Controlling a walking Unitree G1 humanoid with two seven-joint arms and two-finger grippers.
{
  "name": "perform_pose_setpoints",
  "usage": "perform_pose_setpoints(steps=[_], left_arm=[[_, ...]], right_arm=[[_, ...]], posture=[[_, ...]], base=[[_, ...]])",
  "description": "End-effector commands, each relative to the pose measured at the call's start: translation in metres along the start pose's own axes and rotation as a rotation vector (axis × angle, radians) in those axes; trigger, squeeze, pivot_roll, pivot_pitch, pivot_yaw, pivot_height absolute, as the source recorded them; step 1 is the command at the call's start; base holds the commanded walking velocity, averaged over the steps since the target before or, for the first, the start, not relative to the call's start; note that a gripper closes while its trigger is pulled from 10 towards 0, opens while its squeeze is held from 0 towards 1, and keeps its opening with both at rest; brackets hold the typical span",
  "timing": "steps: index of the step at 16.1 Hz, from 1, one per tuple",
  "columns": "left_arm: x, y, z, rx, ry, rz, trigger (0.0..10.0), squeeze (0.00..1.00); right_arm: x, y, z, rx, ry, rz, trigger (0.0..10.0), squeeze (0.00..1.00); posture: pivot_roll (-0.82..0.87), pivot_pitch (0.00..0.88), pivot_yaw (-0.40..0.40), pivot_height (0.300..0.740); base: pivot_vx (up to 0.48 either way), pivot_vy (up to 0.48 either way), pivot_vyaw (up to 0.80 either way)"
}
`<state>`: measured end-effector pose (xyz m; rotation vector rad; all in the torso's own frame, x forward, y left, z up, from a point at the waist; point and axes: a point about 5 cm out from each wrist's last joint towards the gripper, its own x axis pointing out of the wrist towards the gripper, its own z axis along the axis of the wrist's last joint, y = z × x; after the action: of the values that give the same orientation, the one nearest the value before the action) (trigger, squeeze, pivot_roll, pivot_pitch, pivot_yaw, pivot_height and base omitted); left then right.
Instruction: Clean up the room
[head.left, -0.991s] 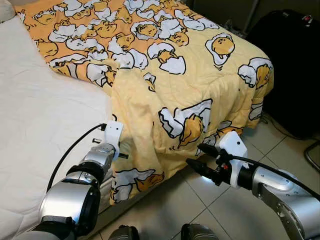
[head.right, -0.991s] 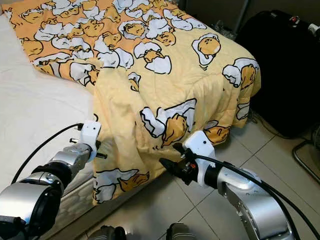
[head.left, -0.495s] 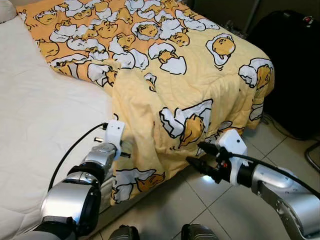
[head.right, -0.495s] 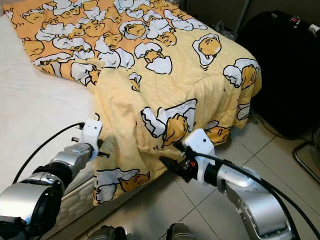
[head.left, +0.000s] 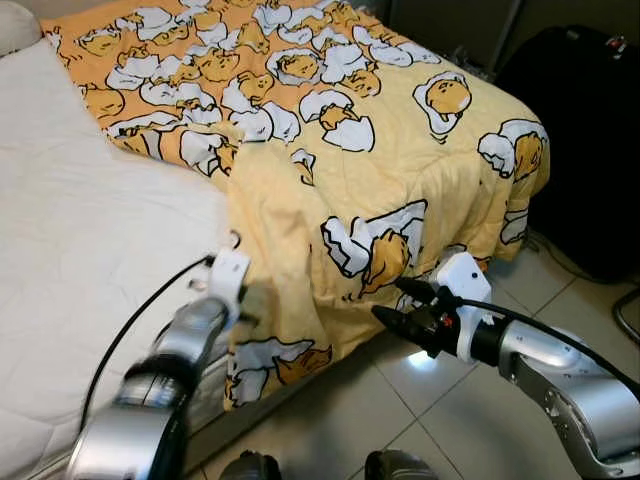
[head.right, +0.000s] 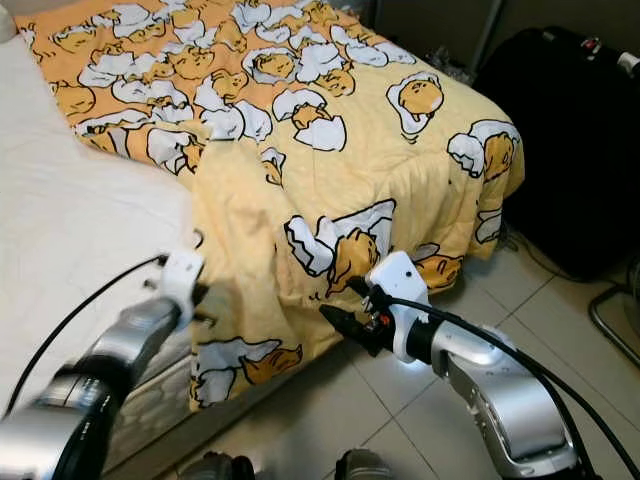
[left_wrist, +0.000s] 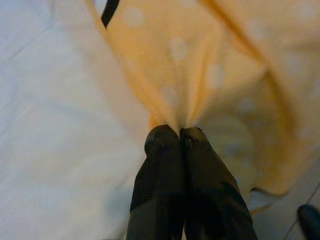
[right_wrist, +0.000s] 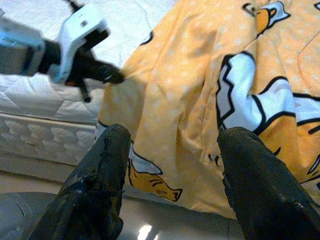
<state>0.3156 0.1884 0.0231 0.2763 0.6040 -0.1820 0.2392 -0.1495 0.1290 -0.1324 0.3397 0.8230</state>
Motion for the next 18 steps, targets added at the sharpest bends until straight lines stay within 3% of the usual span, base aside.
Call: perform_pose_setpoints(steps=[1, 4, 6, 13, 18], left_arm=[[-0.007, 0.007, -0.004, 0.016, 0.004, 0.001, 0.0, 0.0], [-0.028, 0.0, -0.019, 0.036, 0.035, -0.1, 0.0, 0.0], [-0.049, -0.013, -0.038, 0.12, 0.118, -0.232, 0.0, 0.0], [-0.114, -0.03, -0.066, 0.152, 0.369, -0.525, 0.0, 0.0], [-0.134, -0.033, -0.066, 0.199, 0.434, -0.62, 0.0, 0.0]], right_arm=[[0.003, 0.002, 0.001, -0.007, -0.007, 0.021, 10.0, 0.0], [0.006, 0.004, 0.0, -0.011, -0.003, 0.042, 10.0, 0.0], [0.007, 0.005, 0.0, -0.013, 0.002, 0.055, 10.0, 0.0], [0.006, 0.008, -0.007, -0.033, 0.049, 0.097, 10.0, 0.0], [0.003, 0.009, -0.009, -0.04, 0.068, 0.111, 10.0, 0.0]], posture=[[-0.2, 0.071, 0.063, 0.74], [-0.19, 0.069, 0.057, 0.74], [-0.19, 0.074, 0.049, 0.74], [-0.19, 0.084, 0.039, 0.74], [-0.18, 0.094, 0.027, 0.74]], base=[[0.0, 0.0, 0.0], [0.0, 0.0, 0.0], [0.0, 0.0, 0.0], [0.0, 0.0, 0.0], [0.0, 0.0, 0.0]])
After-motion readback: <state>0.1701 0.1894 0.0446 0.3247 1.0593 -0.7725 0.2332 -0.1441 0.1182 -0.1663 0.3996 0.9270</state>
